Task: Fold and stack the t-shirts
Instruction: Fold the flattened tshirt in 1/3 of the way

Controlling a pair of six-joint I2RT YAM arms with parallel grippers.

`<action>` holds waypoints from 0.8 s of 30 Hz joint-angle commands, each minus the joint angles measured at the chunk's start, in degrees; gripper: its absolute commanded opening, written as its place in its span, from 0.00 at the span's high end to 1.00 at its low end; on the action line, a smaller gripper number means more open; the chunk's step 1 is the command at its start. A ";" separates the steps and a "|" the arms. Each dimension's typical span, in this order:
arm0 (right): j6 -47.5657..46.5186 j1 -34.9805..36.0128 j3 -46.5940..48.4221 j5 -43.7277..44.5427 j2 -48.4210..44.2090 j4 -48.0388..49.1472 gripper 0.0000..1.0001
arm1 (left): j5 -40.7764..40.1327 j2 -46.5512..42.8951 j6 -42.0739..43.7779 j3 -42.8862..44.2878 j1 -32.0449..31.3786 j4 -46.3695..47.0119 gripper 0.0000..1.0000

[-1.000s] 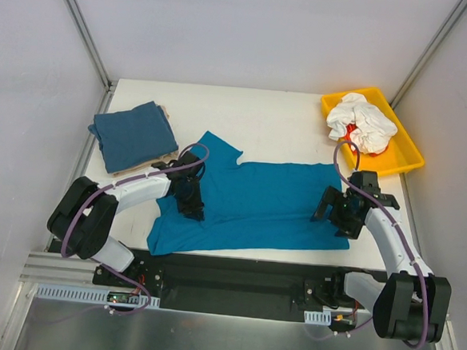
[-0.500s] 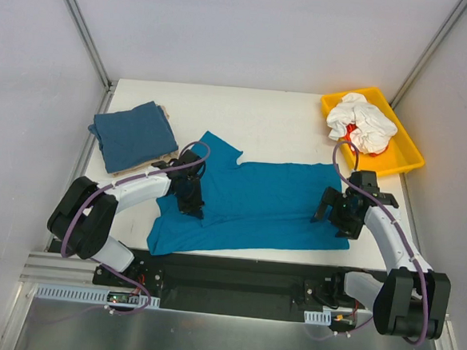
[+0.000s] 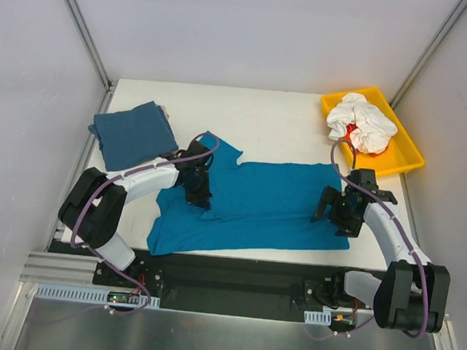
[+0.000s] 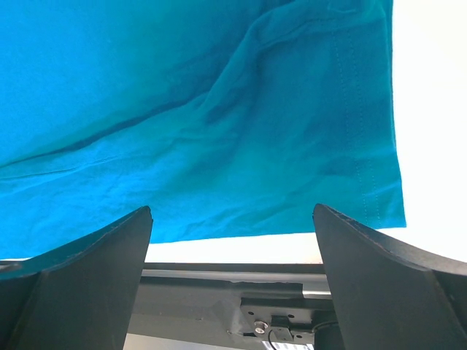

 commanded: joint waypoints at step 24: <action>-3.62 5.22 4.96 -1.45 -4.69 -0.68 0.03 | 2.71 8.32 14.07 20.64 -0.47 -3.84 0.23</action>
